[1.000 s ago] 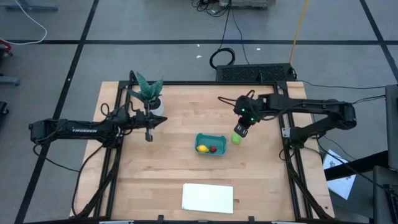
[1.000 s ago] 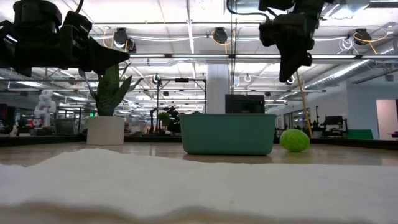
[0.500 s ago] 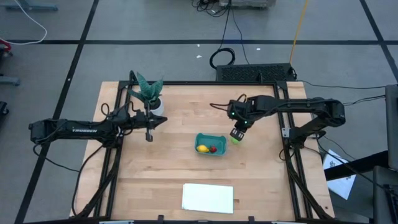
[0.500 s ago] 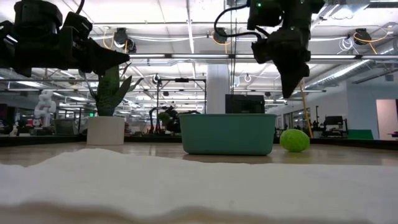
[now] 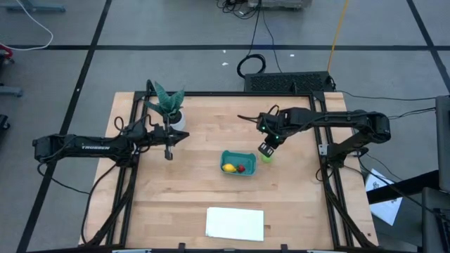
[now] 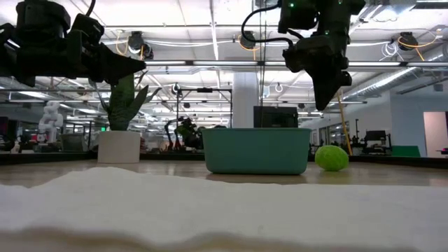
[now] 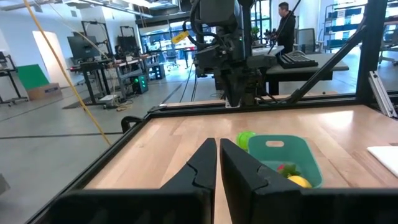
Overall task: Pick and placing Produce into tupperware
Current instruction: Put the green cabbage into the blue bin
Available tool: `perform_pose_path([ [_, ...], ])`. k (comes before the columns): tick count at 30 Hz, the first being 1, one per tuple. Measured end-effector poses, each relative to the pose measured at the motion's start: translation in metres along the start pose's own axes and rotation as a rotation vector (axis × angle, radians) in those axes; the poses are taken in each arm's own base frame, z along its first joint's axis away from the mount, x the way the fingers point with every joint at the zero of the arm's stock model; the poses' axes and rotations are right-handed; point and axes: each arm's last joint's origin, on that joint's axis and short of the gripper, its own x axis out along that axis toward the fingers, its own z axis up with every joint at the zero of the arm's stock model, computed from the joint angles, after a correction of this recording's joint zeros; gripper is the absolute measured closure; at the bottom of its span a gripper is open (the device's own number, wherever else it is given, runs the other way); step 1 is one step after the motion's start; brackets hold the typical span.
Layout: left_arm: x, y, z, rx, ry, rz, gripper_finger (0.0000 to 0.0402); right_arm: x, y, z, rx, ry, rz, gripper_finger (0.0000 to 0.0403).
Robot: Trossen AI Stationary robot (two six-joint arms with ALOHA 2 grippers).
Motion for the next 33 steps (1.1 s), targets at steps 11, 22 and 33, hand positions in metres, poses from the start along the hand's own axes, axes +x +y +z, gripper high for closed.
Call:
perform_pose_path([
  [11,0.000,0.000,-0.002,-0.005,0.018,-0.002,0.0376,0.001,0.010,-0.008,-0.011,0.025,0.002,0.0252],
  [22,0.000,0.000,-0.002,-0.007,0.019,-0.003,0.0376,0.002,0.015,-0.012,0.005,0.032,0.010,0.0131],
  [33,0.000,0.000,-0.002,-0.004,0.018,-0.003,0.0376,0.041,0.003,-0.026,0.084,0.080,0.059,0.0122],
])
